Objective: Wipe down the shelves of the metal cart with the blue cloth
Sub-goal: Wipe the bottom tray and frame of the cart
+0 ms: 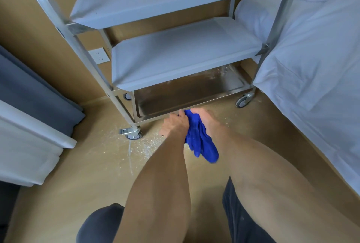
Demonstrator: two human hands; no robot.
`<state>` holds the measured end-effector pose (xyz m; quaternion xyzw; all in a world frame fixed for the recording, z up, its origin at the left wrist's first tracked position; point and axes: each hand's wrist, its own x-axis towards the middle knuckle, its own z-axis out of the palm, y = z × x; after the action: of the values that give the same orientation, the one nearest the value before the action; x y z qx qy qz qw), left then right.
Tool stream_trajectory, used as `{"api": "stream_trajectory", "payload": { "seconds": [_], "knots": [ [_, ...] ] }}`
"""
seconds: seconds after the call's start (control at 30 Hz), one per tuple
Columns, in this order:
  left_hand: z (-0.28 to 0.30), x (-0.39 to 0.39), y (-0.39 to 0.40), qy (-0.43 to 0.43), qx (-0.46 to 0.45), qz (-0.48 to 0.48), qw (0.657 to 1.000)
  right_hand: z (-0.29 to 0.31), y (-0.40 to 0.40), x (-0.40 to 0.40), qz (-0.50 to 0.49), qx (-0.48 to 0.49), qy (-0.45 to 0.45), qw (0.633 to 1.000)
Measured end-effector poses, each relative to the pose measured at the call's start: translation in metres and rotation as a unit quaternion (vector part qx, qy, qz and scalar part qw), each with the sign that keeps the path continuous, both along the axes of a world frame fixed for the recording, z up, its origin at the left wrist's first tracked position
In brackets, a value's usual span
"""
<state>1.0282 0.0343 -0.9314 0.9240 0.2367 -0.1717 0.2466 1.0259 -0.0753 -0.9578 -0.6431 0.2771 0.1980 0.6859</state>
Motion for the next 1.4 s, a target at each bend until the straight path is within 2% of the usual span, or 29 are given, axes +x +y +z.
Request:
{"api": "stream_trajectory", "payload": {
  "seconds": [0.13, 0.2, 0.23, 0.27, 0.33, 0.37, 0.4, 0.47, 0.57, 0.63, 0.67, 0.7, 0.77, 0.8, 0.87, 0.93, 1.0, 1.1, 1.2, 1.23, 1.3, 1.4],
  "knots": [
    [0.004, 0.006, -0.003, 0.02, 0.141, -0.029, 0.989, -0.012, -0.003, 0.008, -0.078, 0.018, 0.019, 0.997],
    [-0.001, 0.013, 0.001, -0.009, 0.148, -0.068, 0.987, -0.017, -0.005, 0.011, -0.102, 0.051, 0.032, 0.993],
    [-0.004, 0.017, 0.004, -0.03, 0.089, -0.081, 0.992, -0.014, -0.006, 0.007, -0.107, 0.075, 0.034, 0.991],
    [-0.004, 0.021, 0.006, -0.04, -0.021, -0.081, 0.996, -0.005, -0.007, 0.001, -0.106, 0.101, 0.034, 0.989],
    [0.003, 0.024, 0.008, 0.011, -0.265, -0.049, 0.963, 0.005, -0.013, -0.007, -0.117, 0.135, 0.026, 0.983],
    [0.01, 0.022, 0.008, 0.058, -0.323, -0.037, 0.944, 0.004, -0.017, -0.008, -0.139, 0.147, 0.037, 0.979],
    [0.014, 0.022, 0.009, 0.086, -0.342, -0.041, 0.935, 0.001, -0.019, -0.006, -0.155, 0.163, 0.025, 0.974],
    [0.017, 0.025, 0.007, 0.095, -0.314, -0.079, 0.941, -0.007, -0.026, 0.0, -0.161, 0.156, 0.013, 0.974],
    [0.015, 0.029, -0.004, 0.062, -0.321, -0.043, 0.944, -0.029, -0.039, 0.023, -0.211, 0.009, 0.006, 0.977],
    [0.008, 0.029, -0.011, 0.012, -0.353, 0.032, 0.935, -0.007, -0.04, 0.012, -0.248, -0.101, -0.038, 0.963],
    [0.003, 0.031, -0.014, -0.011, -0.369, 0.069, 0.927, 0.0, -0.037, 0.006, -0.264, -0.105, -0.062, 0.957],
    [-0.001, 0.034, -0.015, -0.023, -0.391, 0.099, 0.915, -0.001, -0.035, 0.001, -0.252, -0.066, -0.074, 0.963],
    [-0.004, 0.042, -0.02, -0.036, -0.432, 0.138, 0.891, -0.012, -0.029, -0.008, -0.163, 0.071, -0.076, 0.981],
    [-0.006, 0.046, -0.024, -0.036, -0.443, 0.143, 0.885, -0.025, -0.027, -0.007, -0.111, 0.15, -0.073, 0.98],
    [-0.012, 0.056, -0.033, -0.026, -0.451, 0.137, 0.881, -0.043, -0.022, 0.001, -0.087, 0.29, -0.058, 0.951],
    [-0.019, 0.063, -0.042, -0.005, -0.445, 0.133, 0.885, -0.053, -0.015, 0.014, -0.138, 0.358, -0.061, 0.921],
    [-0.031, 0.073, -0.05, 0.001, -0.439, 0.146, 0.887, -0.067, -0.008, 0.035, -0.226, 0.357, -0.06, 0.905],
    [-0.047, 0.087, -0.055, -0.071, -0.39, 0.193, 0.897, -0.083, -0.009, 0.062, -0.283, 0.176, -0.013, 0.943],
    [-0.074, 0.1, -0.053, -0.086, -0.203, 0.156, 0.963, -0.088, -0.024, 0.095, -0.267, -0.103, -0.007, 0.958],
    [-0.085, 0.105, -0.053, -0.083, -0.159, 0.142, 0.973, -0.092, -0.033, 0.107, -0.237, -0.197, -0.018, 0.951],
    [-0.106, 0.116, -0.055, -0.077, -0.108, 0.128, 0.983, -0.098, -0.059, 0.135, -0.199, -0.361, -0.031, 0.911],
    [-0.135, 0.138, -0.05, -0.08, -0.056, 0.12, 0.988, -0.115, -0.106, 0.183, -0.17, -0.474, -0.028, 0.863]
  ]
}}
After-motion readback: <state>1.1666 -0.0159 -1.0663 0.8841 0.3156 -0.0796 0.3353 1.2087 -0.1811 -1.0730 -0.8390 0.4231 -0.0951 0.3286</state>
